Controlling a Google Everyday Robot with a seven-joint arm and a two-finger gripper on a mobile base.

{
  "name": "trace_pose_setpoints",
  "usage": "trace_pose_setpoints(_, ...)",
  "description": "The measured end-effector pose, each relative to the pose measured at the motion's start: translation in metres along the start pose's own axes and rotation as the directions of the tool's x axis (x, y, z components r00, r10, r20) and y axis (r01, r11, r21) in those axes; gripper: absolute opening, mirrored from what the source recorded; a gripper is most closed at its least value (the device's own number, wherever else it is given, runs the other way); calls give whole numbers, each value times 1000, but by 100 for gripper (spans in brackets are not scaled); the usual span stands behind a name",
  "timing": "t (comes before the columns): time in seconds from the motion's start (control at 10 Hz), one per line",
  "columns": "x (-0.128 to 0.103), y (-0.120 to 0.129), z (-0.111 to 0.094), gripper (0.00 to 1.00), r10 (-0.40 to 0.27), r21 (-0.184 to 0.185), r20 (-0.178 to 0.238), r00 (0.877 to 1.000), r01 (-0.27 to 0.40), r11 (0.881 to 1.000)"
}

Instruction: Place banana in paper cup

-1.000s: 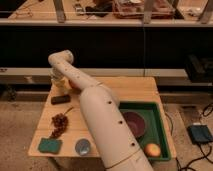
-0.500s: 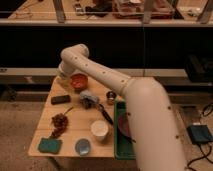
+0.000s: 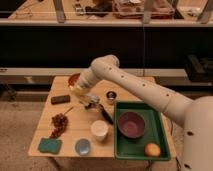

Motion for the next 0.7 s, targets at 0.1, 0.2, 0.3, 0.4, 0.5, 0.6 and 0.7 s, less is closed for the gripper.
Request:
trace_pose_setpoints(0.1, -14, -2, -12, 0, 11, 17, 13, 1000, -11, 1000)
trace_pose_setpoints(0.2, -23, -3, -20, 0, 18, 34, 49, 999, -20, 999)
trace_pose_setpoints(0.3, -31, -4, -26, 0, 32, 46, 93, 995, -36, 998)
trace_pose_setpoints(0.4, -35, -4, -30, 0, 42, 52, 117, 992, -48, 997)
trace_pose_setpoints(0.5, -36, -4, -30, 0, 44, 51, 119, 992, -51, 997)
trace_pose_setpoints(0.6, -36, -4, -31, 0, 44, 51, 119, 992, -50, 997)
trace_pose_setpoints(0.7, -35, -5, -29, 0, 44, 54, 117, 992, -51, 997)
